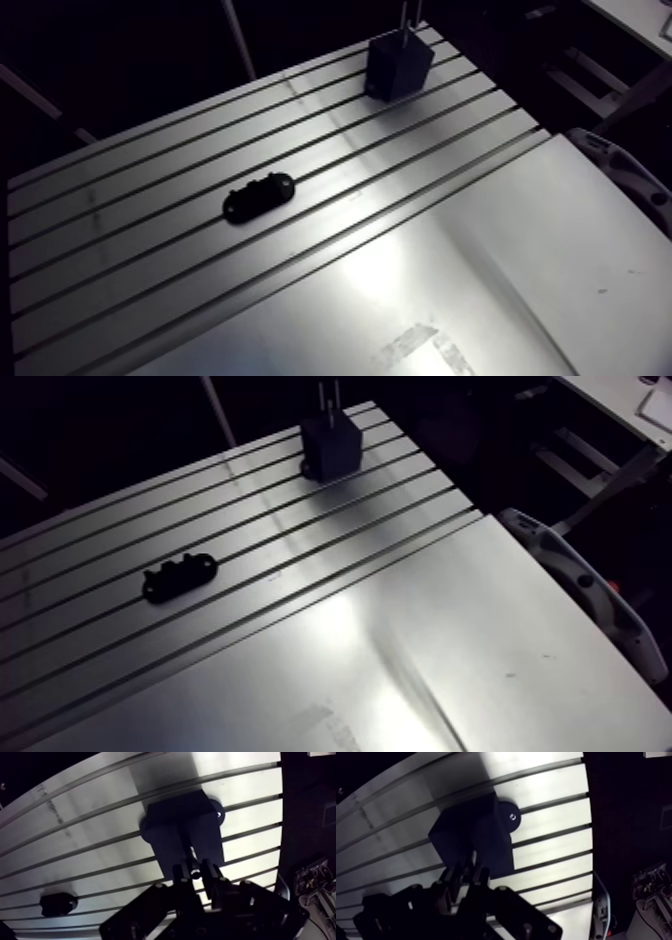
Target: Pick up the M10 bolt and insert it into the hole until fully seated.
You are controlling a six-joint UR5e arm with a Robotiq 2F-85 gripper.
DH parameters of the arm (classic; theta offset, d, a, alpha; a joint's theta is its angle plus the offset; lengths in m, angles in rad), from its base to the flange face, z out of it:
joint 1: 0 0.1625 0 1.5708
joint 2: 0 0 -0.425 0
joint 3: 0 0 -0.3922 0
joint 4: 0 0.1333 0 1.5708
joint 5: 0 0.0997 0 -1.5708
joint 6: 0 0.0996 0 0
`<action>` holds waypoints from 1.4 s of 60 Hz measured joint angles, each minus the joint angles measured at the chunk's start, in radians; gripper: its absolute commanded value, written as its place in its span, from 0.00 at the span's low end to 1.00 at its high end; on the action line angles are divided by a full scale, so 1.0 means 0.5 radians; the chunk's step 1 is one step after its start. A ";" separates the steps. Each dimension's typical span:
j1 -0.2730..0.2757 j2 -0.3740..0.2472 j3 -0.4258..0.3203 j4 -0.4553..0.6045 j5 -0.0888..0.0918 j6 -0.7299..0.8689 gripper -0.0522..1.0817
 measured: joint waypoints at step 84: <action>0.002 -0.206 0.004 0.053 0.085 -0.101 0.05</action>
